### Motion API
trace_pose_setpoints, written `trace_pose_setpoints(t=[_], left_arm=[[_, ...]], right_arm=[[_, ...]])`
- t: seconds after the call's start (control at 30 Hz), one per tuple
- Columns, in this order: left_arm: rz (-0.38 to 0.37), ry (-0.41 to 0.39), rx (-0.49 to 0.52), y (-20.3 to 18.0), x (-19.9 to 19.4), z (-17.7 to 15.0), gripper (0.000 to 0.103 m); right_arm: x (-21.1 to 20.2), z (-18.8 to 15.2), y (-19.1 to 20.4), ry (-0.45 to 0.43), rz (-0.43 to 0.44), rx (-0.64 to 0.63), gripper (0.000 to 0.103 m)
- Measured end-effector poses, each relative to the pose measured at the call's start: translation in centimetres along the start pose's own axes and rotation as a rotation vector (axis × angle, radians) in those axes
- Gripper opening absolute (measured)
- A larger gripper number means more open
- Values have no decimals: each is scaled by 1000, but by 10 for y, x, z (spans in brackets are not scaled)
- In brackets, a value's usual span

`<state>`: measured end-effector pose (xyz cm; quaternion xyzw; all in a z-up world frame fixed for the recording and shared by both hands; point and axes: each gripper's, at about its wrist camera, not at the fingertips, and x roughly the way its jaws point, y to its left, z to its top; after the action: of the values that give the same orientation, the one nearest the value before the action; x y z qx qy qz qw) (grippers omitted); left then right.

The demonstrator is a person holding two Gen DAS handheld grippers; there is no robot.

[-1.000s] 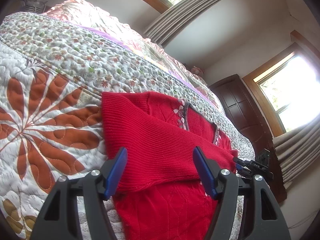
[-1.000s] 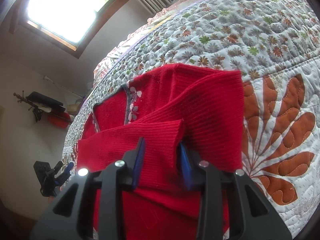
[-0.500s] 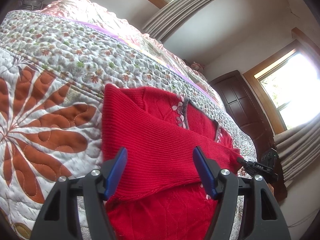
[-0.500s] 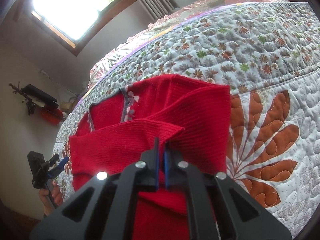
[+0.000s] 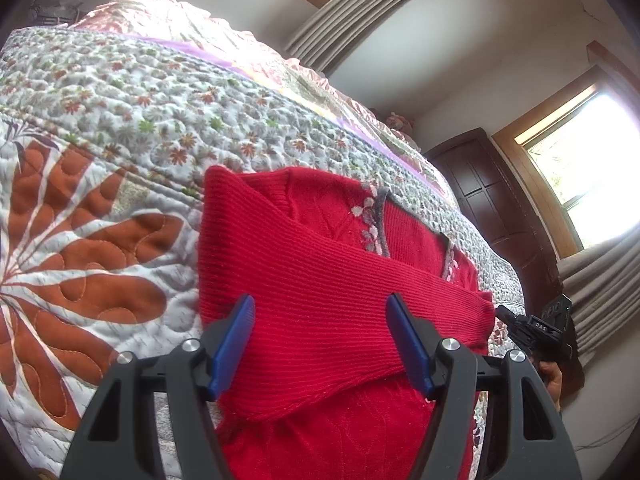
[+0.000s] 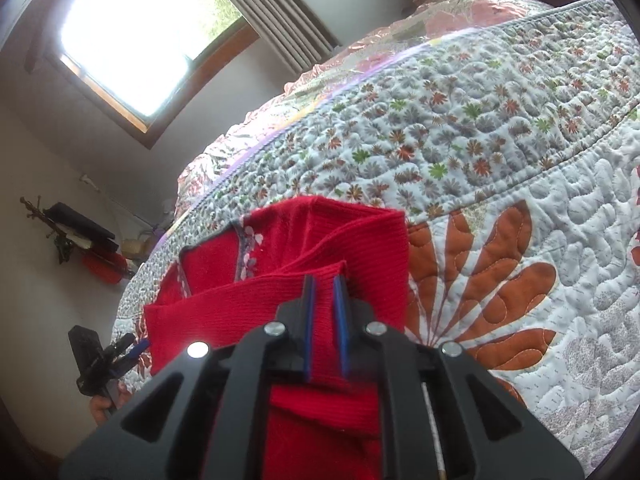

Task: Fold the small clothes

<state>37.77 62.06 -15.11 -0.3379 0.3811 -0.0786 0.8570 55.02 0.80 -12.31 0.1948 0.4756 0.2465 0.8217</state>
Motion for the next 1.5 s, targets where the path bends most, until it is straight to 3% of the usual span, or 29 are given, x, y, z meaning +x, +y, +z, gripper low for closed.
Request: trace_pose_setpoints(t=[0.17, 0.3, 0.4, 0.53, 0.63, 0.67, 0.73, 0.8, 0.87, 0.97, 1.07, 1.23, 1.4, 1.5], left_arm=[[32, 6, -15, 1, 11, 8, 68], [97, 46, -25, 10, 25, 6, 68], [61, 21, -32, 9, 11, 1, 68], [10, -8, 21, 0, -12, -13, 70], [84, 47, 11, 9, -2, -23, 71], [101, 59, 0, 14, 0, -26, 71], [93, 46, -33, 17, -10, -33, 71], [40, 15, -51, 15, -33, -45, 71], [-5, 3, -33, 10, -62, -68, 71], [-74, 23, 37, 0, -108, -127, 75], [-46, 55, 122, -5, -141, -198, 77], [59, 117, 152, 12, -166, -283, 77], [79, 119, 153, 17, -180, -317, 77], [15, 162, 92, 15, -181, -323, 77]], right_arm=[[18, 0, 14, 42, 21, -38, 10], [38, -4, -6, 71, -42, 4, 7], [29, -10, -20, 59, -30, 27, 7], [8, -24, -3, 31, 48, -51, 19], [20, -38, -9, 80, 58, -18, 22], [24, -42, -14, 89, 44, 0, 18], [21, -50, -20, 86, 34, 17, 14], [2, -61, -17, 66, 53, 13, 23], [-27, -83, -7, 38, 97, -32, 46], [-72, -142, 6, 46, 150, -146, 54], [-102, -218, 2, 101, 152, -198, 57], [-126, -326, -31, 197, 180, -93, 57], [-142, -364, -47, 186, 204, -10, 55], [-146, -375, -42, 195, 221, -10, 56]])
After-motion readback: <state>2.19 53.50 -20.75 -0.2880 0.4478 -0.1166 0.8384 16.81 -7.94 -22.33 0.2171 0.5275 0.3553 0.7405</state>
